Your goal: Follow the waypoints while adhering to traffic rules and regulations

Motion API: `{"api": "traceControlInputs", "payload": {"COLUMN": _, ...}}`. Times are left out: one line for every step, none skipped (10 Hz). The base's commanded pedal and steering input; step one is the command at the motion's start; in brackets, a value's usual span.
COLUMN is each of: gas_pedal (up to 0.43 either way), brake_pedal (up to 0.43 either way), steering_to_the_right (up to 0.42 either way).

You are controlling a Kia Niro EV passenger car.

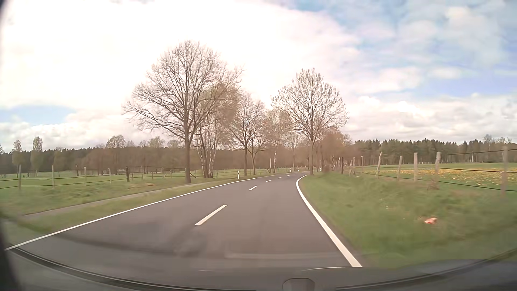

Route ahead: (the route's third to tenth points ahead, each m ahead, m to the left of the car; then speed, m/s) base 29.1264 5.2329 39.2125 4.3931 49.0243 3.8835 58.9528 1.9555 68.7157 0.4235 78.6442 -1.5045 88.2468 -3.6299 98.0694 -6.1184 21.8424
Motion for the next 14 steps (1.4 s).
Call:
{"api": "traceControlInputs", "payload": {"gas_pedal": 0.098, "brake_pedal": 0.0, "steering_to_the_right": 0.014}}
{"api": "traceControlInputs", "payload": {"gas_pedal": 0.098, "brake_pedal": 0.0, "steering_to_the_right": 0.015}}
{"api": "traceControlInputs", "payload": {"gas_pedal": 0.11, "brake_pedal": 0.0, "steering_to_the_right": 0.015}}
{"api": "traceControlInputs", "payload": {"gas_pedal": 0.11, "brake_pedal": 0.0, "steering_to_the_right": 0.015}}
{"api": "traceControlInputs", "payload": {"gas_pedal": 0.11, "brake_pedal": 0.0, "steering_to_the_right": 0.015}}
{"api": "traceControlInputs", "payload": {"gas_pedal": 0.11, "brake_pedal": 0.0, "steering_to_the_right": 0.015}}
{"api": "traceControlInputs", "payload": {"gas_pedal": 0.11, "brake_pedal": 0.0, "steering_to_the_right": 0.016}}
{"api": "traceControlInputs", "payload": {"gas_pedal": 0.11, "brake_pedal": 0.0, "steering_to_the_right": 0.017}}
{"api": "traceControlInputs", "payload": {"gas_pedal": 0.098, "brake_pedal": 0.0, "steering_to_the_right": 0.017}}
{"api": "traceControlInputs", "payload": {"gas_pedal": 0.098, "brake_pedal": 0.0, "steering_to_the_right": 0.017}}
{"api": "traceControlInputs", "payload": {"gas_pedal": 0.087, "brake_pedal": 0.0, "steering_to_the_right": 0.016}}
{"api": "traceControlInputs", "payload": {"gas_pedal": 0.087, "brake_pedal": 0.0, "steering_to_the_right": 0.015}}
{"api": "traceControlInputs", "payload": {"gas_pedal": 0.087, "brake_pedal": 0.0, "steering_to_the_right": 0.015}}
{"api": "traceControlInputs", "payload": {"gas_pedal": 0.087, "brake_pedal": 0.0, "steering_to_the_right": 0.016}}
